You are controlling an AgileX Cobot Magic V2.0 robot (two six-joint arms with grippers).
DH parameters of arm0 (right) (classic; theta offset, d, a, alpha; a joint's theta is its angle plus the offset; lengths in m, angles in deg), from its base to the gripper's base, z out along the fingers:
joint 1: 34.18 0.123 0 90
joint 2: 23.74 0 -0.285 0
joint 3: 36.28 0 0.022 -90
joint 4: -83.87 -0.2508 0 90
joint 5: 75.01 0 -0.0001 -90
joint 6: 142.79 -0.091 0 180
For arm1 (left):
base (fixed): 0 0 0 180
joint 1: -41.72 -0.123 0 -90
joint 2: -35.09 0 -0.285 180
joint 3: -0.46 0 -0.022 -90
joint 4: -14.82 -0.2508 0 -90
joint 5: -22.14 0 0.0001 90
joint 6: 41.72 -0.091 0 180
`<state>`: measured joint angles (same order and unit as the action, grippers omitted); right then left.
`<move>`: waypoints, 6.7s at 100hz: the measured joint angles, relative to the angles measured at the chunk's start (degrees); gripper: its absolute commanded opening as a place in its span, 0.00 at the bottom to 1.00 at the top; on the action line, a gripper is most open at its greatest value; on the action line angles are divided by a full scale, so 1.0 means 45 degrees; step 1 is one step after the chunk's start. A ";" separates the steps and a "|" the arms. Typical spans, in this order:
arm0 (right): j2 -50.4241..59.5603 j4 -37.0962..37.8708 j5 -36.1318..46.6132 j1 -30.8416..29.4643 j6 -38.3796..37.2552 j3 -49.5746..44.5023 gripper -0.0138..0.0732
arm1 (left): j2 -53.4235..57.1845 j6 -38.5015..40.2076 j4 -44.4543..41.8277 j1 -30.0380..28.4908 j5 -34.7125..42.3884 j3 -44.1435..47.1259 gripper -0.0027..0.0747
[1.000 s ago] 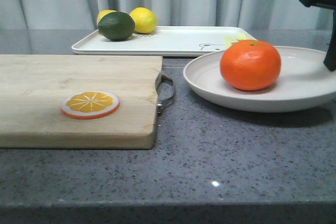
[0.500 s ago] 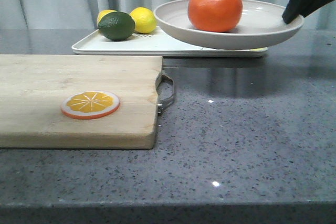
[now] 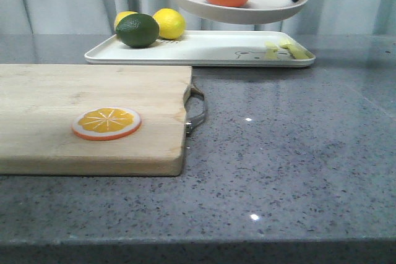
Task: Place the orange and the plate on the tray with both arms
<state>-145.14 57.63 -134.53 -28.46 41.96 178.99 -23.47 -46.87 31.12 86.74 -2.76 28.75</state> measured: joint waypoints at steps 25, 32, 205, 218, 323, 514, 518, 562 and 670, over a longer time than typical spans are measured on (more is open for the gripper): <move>-0.2219 0.0393 -0.0461 0.0367 -0.0451 0.3038 0.09 | 0.0000 0.0000 0.0000 0.0000 0.0021 0.0000 0.01; -0.2756 0.0445 -0.0515 0.0388 -0.0616 0.3695 0.09 | 0.0000 0.0000 0.0000 0.0000 0.0021 0.0000 0.01; -0.5241 0.0353 0.0774 0.0388 -0.1656 0.5413 0.36 | 0.0000 -0.0008 0.0000 0.0000 0.0021 0.0000 0.01; -0.4849 0.0377 0.0774 0.0388 -0.1656 0.5413 0.34 | 0.0000 -0.0008 0.0000 0.0000 0.0021 0.0000 0.01; -0.0581 0.3082 -0.2651 0.1457 -0.1163 0.5348 0.10 | 0.0000 -0.0008 0.0000 0.0000 0.0021 0.0000 0.01; 2.1173 0.3478 0.6541 0.1457 0.0131 -1.8267 0.10 | 0.6385 -0.0008 0.0330 0.0000 0.0883 0.4539 0.01; 2.1463 0.3478 0.6597 0.1457 0.0131 -1.8407 0.10 | 0.6495 -0.0008 0.0330 0.0000 0.0799 0.4615 0.01; 2.2013 0.3500 0.6719 0.1457 0.0131 -1.8635 0.10 | 0.6636 -0.0008 0.0380 0.0000 0.0600 0.4701 0.01; 2.2013 0.3500 0.6719 0.1457 0.0131 -1.8635 0.10 | 0.6636 -0.0008 -0.1384 -0.0830 0.3009 0.5585 0.01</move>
<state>-46.08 73.37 -104.29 -21.91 42.55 95.14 6.39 -46.90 24.89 83.00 10.78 53.88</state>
